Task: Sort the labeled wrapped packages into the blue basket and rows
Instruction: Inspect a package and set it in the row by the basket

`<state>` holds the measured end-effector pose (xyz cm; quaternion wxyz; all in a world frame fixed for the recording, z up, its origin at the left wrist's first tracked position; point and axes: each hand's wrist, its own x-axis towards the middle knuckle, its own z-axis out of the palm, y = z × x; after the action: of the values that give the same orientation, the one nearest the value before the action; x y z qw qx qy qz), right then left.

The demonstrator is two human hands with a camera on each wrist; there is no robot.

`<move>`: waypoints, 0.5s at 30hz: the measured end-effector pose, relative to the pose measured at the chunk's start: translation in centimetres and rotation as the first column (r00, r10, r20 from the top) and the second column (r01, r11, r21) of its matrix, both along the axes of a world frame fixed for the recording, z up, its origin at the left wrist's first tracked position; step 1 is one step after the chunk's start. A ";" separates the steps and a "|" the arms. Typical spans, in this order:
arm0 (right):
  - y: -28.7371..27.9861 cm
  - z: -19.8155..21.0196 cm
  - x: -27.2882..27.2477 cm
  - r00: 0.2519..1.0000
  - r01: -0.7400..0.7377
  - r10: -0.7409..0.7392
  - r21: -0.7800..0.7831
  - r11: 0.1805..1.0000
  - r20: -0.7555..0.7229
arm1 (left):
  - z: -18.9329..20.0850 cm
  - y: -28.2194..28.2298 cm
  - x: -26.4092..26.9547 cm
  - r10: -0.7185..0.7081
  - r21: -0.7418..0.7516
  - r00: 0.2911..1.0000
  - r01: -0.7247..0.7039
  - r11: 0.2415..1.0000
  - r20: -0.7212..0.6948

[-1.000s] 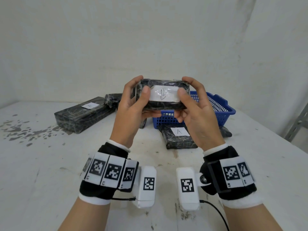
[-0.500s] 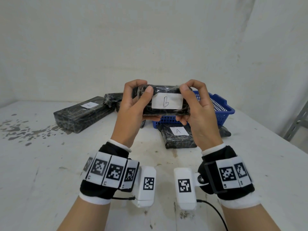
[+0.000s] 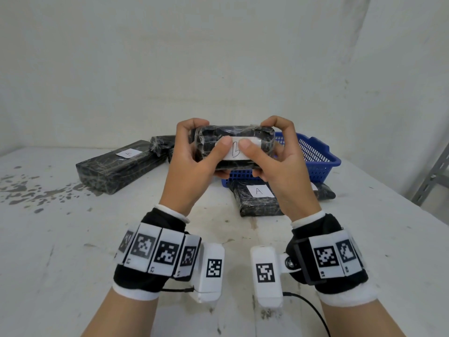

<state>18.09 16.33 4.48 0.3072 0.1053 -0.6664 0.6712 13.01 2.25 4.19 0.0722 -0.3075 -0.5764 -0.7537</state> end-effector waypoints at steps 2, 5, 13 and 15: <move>-0.1 -0.1 -0.1 1.000 -0.019 0.019 -0.008 1.000 -0.006 | -0.1 0.0 0.0 0.018 0.014 1.000 -0.018 1.000 -0.001; -0.3 -0.1 -0.1 1.000 -0.010 0.010 -0.013 1.000 -0.021 | -0.1 0.2 0.0 0.019 0.014 1.000 -0.019 1.000 -0.012; -0.5 -0.2 -0.1 0.999 0.038 -0.040 -0.074 0.997 -0.025 | 0.3 0.2 0.4 -0.053 0.051 0.998 0.055 0.997 -0.028; -0.5 -0.3 -0.2 0.998 0.059 -0.060 -0.112 0.992 -0.004 | 0.4 0.0 0.4 -0.060 0.068 0.998 0.061 0.996 -0.019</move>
<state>17.90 15.81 4.22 0.3350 0.0705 -0.6296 0.6974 13.43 2.29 4.62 0.0649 -0.3287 -0.5398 -0.7722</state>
